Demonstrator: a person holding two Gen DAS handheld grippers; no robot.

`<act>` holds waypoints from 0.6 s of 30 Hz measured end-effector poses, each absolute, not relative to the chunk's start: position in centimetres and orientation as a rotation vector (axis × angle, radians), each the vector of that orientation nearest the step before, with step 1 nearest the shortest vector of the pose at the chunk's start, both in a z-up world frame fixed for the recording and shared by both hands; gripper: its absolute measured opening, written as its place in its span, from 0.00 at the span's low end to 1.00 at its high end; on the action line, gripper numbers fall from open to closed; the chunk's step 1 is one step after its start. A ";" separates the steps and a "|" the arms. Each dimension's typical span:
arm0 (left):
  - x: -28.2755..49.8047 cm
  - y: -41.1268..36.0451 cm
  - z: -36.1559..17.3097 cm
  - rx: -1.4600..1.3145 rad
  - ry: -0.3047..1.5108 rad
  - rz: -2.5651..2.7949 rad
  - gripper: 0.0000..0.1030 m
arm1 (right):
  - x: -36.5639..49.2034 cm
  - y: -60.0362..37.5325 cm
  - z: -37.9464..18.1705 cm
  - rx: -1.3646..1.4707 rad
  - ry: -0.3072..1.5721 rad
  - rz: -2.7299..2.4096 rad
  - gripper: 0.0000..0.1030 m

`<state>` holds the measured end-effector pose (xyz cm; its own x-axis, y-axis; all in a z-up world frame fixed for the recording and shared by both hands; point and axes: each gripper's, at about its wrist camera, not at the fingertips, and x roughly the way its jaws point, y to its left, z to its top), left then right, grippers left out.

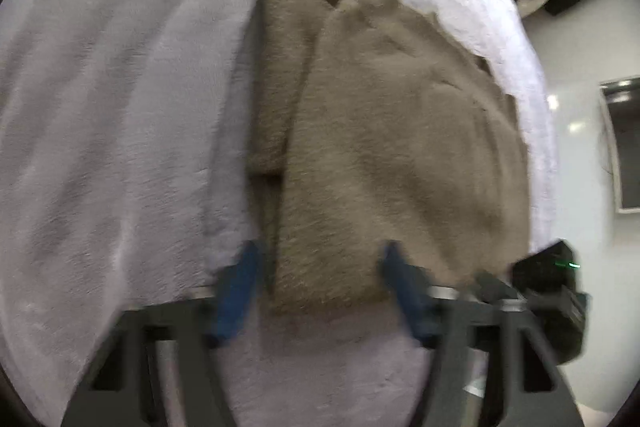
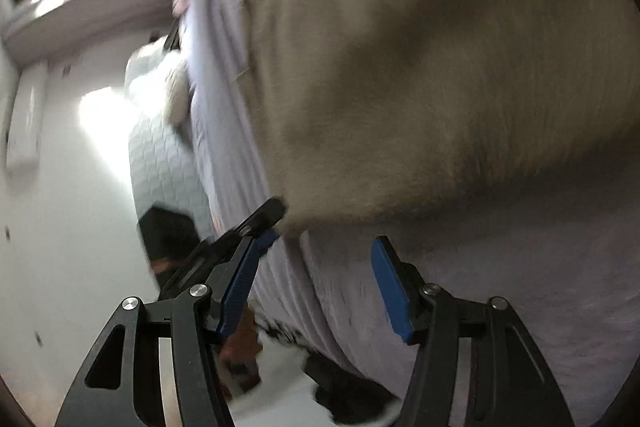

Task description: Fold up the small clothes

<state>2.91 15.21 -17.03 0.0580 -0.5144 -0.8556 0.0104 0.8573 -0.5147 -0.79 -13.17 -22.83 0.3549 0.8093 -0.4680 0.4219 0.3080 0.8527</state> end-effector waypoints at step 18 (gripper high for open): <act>-1.4 15.4 -15.2 -0.116 1.365 -0.404 0.08 | -0.2 -11.6 -23.6 1.142 1.284 0.254 0.11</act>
